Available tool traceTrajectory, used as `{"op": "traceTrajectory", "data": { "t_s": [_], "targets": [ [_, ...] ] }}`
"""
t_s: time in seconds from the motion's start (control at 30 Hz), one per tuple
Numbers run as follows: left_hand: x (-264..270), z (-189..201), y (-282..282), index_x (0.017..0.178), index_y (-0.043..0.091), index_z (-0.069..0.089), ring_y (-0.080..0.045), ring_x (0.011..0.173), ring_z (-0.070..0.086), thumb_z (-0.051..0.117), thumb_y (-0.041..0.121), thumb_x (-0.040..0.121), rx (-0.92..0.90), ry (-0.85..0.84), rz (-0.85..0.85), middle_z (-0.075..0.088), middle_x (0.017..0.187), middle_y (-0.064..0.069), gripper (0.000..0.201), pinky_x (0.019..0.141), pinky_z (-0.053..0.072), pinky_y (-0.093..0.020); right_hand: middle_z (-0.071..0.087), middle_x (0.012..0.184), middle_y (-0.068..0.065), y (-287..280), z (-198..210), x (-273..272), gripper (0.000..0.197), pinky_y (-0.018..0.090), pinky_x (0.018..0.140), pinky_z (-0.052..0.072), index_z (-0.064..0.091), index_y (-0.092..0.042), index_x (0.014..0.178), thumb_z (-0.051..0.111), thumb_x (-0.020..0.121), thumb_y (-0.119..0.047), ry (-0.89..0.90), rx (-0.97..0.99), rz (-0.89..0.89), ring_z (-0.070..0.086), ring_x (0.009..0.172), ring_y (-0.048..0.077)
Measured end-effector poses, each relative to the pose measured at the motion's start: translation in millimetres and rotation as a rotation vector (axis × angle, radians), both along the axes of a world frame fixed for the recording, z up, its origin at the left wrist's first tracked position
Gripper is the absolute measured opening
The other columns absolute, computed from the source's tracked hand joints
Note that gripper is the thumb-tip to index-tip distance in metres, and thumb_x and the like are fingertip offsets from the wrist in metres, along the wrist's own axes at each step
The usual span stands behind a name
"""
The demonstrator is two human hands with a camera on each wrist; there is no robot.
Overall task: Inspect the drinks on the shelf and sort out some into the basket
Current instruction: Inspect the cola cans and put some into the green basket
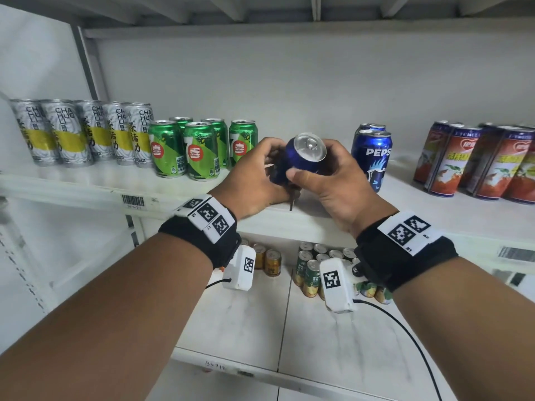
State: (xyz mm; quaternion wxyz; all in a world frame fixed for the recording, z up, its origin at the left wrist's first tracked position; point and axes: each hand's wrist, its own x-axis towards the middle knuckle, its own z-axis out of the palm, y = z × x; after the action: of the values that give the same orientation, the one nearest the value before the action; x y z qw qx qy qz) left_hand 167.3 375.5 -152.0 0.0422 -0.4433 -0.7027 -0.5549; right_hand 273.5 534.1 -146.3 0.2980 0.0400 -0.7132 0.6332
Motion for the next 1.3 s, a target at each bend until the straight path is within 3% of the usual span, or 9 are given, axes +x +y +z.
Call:
{"op": "traceTrajectory", "data": {
  "t_s": [0.13,0.23,0.47,0.63,0.73,0.83,1.03,1.2,1.3],
  "targets": [
    [2,1,-3,0.122,0.013,0.060,-0.020,0.108,0.076,0.097,0.013,0.078,0.061,-0.135,-0.072,0.071,0.118,-0.008,0.058,0.097,0.064,-0.040,0.078,0.114,0.011,2,3,-3,0.054,0.056,0.092,0.061,0.063,-0.015,0.126,0.089,0.083,-0.035,-0.046,-0.222,0.016,0.077,0.105,0.033],
    [4,4,-5,0.123,0.007,0.066,-0.021,0.105,0.078,0.087,0.029,0.091,0.072,-0.178,-0.045,0.078,0.113,-0.007,0.044,0.097,0.064,-0.041,0.080,0.095,0.002,3,4,-8,0.048,0.042,0.082,0.060,0.069,-0.017,0.116,0.079,0.082,-0.050,-0.096,-0.193,-0.064,0.076,0.085,0.020],
    [5,5,-4,0.123,-0.003,0.066,-0.028,0.100,0.080,0.077,0.023,0.100,0.073,-0.261,-0.092,0.081,0.110,-0.017,0.036,0.089,0.065,-0.036,0.073,0.082,-0.002,6,3,-13,0.045,0.045,0.084,0.062,0.072,-0.020,0.110,0.078,0.075,-0.048,-0.135,-0.176,-0.098,0.069,0.079,0.021],
    [9,6,-1,0.131,0.006,0.066,-0.030,0.118,0.076,0.090,0.022,0.083,0.044,-0.257,-0.088,0.078,0.125,-0.013,0.056,0.105,0.060,-0.049,0.075,0.109,0.019,6,0,-10,0.049,0.042,0.077,0.064,0.065,-0.017,0.119,0.087,0.078,-0.031,-0.057,-0.193,-0.019,0.078,0.093,0.030],
    [10,5,-2,0.130,0.012,0.068,-0.027,0.118,0.076,0.093,0.015,0.081,0.025,-0.235,-0.119,0.079,0.125,-0.009,0.055,0.102,0.062,-0.044,0.067,0.117,0.029,5,-1,-6,0.055,0.046,0.078,0.065,0.062,-0.020,0.118,0.093,0.072,-0.027,0.001,-0.144,0.004,0.075,0.099,0.036],
    [13,3,-3,0.132,0.019,0.068,-0.024,0.116,0.077,0.095,0.015,0.081,-0.003,-0.163,-0.120,0.080,0.123,-0.004,0.058,0.101,0.063,-0.042,0.074,0.111,0.018,4,-2,-2,0.063,0.056,0.086,0.064,0.057,-0.021,0.118,0.094,0.068,-0.030,0.011,-0.086,0.009,0.074,0.105,0.039],
    [19,1,-2,0.139,0.017,0.063,-0.029,0.117,0.076,0.095,0.020,0.079,0.013,-0.054,-0.084,0.078,0.126,-0.005,0.068,0.103,0.061,-0.057,0.077,0.112,0.005,0,0,5,0.058,0.043,0.084,0.064,0.062,-0.021,0.127,0.092,0.078,-0.024,0.028,-0.034,0.014,0.076,0.106,0.026],
    [23,9,-1,0.137,0.016,0.063,-0.029,0.115,0.076,0.092,0.017,0.078,-0.049,-0.094,-0.039,0.079,0.122,-0.008,0.066,0.103,0.061,-0.057,0.077,0.113,0.004,-5,4,9,0.060,0.046,0.090,0.064,0.060,-0.017,0.133,0.090,0.082,-0.026,-0.026,-0.031,-0.049,0.076,0.105,0.022],
    [26,21,-1,0.137,0.015,0.060,-0.024,0.117,0.074,0.092,0.019,0.074,-0.085,-0.047,0.003,0.076,0.123,-0.005,0.070,0.102,0.061,-0.052,0.077,0.107,0.000,-5,12,10,0.060,0.038,0.084,0.065,0.062,-0.016,0.129,0.092,0.080,-0.031,-0.069,0.036,-0.147,0.077,0.096,0.016]
  ]
}}
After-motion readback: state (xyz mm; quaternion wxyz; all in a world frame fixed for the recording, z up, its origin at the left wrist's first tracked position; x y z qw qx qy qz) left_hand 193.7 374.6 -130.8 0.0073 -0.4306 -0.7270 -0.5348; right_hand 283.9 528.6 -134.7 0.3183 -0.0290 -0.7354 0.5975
